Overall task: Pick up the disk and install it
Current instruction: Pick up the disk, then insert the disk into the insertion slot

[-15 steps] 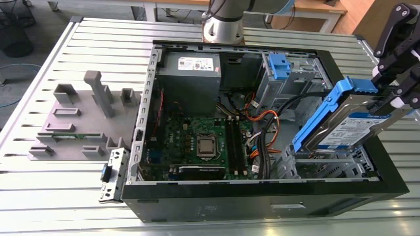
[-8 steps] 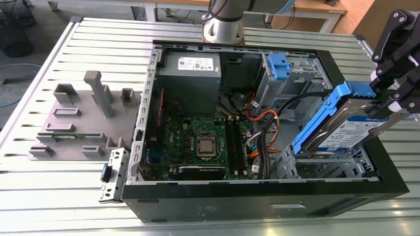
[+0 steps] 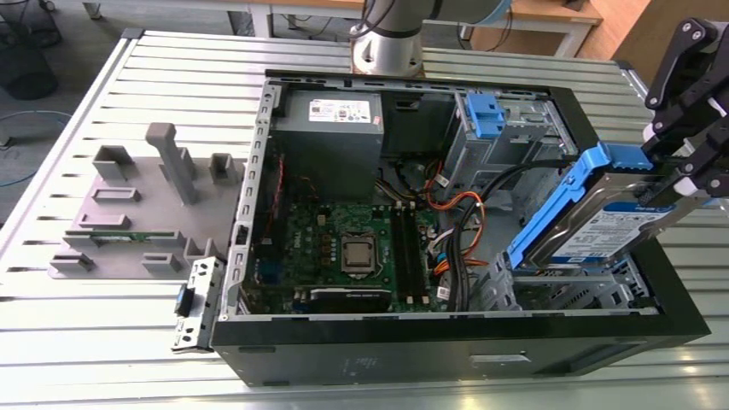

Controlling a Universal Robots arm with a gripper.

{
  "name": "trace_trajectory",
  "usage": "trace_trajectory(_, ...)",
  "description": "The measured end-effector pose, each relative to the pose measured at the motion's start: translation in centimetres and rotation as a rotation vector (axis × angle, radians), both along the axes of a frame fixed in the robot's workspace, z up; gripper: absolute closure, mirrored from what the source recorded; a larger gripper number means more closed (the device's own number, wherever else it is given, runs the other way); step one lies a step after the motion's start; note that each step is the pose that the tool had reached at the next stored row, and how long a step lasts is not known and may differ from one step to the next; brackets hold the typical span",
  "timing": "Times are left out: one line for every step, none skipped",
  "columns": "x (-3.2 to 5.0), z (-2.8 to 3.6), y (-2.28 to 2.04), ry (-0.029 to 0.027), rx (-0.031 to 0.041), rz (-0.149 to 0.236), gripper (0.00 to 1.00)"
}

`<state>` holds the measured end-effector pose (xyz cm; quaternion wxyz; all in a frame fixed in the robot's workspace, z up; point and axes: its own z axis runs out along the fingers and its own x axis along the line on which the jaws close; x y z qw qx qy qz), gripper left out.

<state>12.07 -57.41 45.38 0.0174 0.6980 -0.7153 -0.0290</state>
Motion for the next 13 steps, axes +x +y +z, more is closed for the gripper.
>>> trace_trajectory(0.00,0.00,0.00,0.0000,0.0000,0.000,0.65)
trace_trajectory(0.00,0.00,0.00,0.0000,0.0000,0.000,0.65)
trace_trajectory(0.00,-0.02,0.00,0.0000,0.0002,0.000,0.65)
trace_trajectory(0.00,-0.05,0.00,0.0000,0.0003,0.000,0.65)
trace_trajectory(0.00,-0.07,0.01,0.0000,0.0003,0.000,0.65)
trace_trajectory(0.00,-0.07,0.01,0.0000,0.0002,0.000,0.65)
trace_trajectory(0.00,-0.08,0.01,0.0000,0.0002,0.000,0.65)
trace_trajectory(0.00,-0.08,0.02,0.0000,0.0001,0.000,0.65)
trace_trajectory(0.00,-0.08,0.04,0.0000,0.0002,0.000,0.65)
trace_trajectory(0.00,-0.08,0.08,0.0000,0.0001,0.000,0.65)
trace_trajectory(0.00,-0.09,0.13,0.0000,0.0001,0.000,0.65)
trace_trajectory(0.00,-0.09,0.16,0.0000,0.0002,0.000,0.65)
trace_trajectory(0.00,-0.11,0.16,0.0000,0.0001,0.000,0.65)
